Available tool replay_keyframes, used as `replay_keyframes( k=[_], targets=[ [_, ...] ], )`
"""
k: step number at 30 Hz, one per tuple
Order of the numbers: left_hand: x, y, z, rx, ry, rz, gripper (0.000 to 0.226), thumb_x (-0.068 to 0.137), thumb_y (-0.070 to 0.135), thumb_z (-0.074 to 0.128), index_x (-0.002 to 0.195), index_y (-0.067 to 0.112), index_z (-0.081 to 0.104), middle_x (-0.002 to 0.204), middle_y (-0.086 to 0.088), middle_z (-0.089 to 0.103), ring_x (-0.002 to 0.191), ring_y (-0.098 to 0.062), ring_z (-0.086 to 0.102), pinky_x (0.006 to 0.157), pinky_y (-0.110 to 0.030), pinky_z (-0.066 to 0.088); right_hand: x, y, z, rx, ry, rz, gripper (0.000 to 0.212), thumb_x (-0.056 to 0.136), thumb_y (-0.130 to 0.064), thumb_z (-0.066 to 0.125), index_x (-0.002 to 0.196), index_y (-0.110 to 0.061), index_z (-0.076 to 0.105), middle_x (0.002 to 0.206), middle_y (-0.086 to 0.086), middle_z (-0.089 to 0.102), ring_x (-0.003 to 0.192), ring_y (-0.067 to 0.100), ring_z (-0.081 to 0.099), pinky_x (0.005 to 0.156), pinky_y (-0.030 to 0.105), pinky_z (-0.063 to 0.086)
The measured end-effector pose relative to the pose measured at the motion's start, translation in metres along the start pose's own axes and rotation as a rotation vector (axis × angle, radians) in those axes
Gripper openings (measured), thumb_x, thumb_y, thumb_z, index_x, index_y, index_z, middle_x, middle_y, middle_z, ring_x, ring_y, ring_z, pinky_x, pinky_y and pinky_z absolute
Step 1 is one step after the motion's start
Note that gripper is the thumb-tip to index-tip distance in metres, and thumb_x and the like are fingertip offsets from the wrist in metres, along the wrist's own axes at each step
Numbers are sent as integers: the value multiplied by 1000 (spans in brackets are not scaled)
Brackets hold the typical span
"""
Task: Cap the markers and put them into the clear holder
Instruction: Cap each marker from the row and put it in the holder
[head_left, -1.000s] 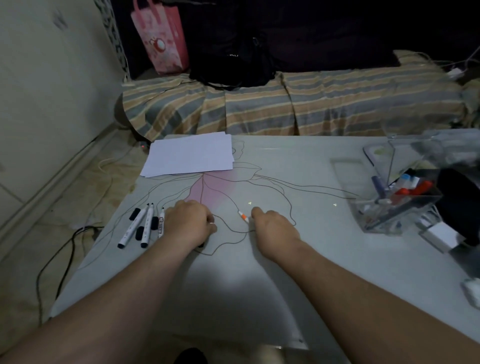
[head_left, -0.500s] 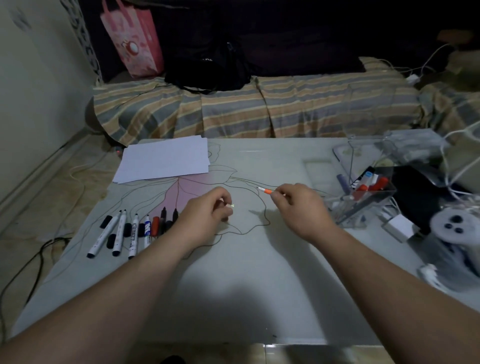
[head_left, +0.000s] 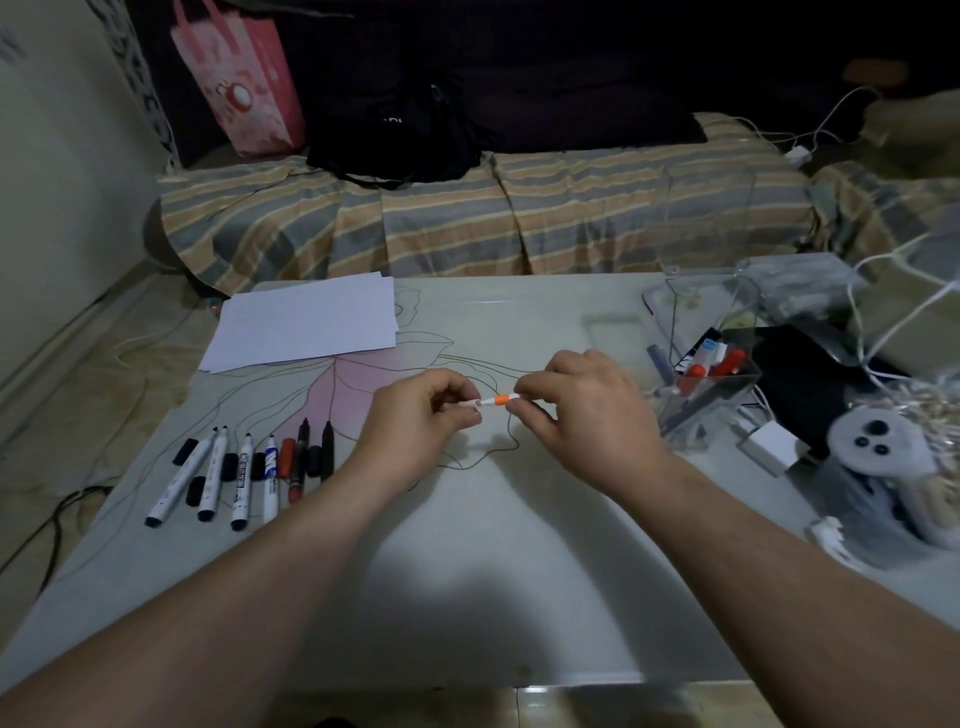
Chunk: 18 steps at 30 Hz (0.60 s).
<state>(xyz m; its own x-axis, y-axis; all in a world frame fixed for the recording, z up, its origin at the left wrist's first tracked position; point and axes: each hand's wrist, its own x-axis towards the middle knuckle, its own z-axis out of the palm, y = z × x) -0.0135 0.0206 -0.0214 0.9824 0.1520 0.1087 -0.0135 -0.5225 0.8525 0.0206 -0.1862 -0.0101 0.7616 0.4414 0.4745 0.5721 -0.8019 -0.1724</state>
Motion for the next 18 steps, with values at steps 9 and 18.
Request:
replay_keyframes(
  k=[9,18],
  targets=[
    [-6,16,13,169,77,127,6,84,25,77,87,29,75,68,16,67,69,1,60,62,-8,38,-3,-9,9,-60,43,-14,27,92,-48,62,79,-26,70,75,-2,57,61,30,60,51,32,42],
    [-9,21,18,300,-17,156,4,83,30,76,80,29,74,60,13,60,64,-2,56,58,-13,37,-6,-10,7,8,-262,147,18,99,-48,50,104,-37,62,92,-8,66,100,22,50,79,39,36]
  ],
)
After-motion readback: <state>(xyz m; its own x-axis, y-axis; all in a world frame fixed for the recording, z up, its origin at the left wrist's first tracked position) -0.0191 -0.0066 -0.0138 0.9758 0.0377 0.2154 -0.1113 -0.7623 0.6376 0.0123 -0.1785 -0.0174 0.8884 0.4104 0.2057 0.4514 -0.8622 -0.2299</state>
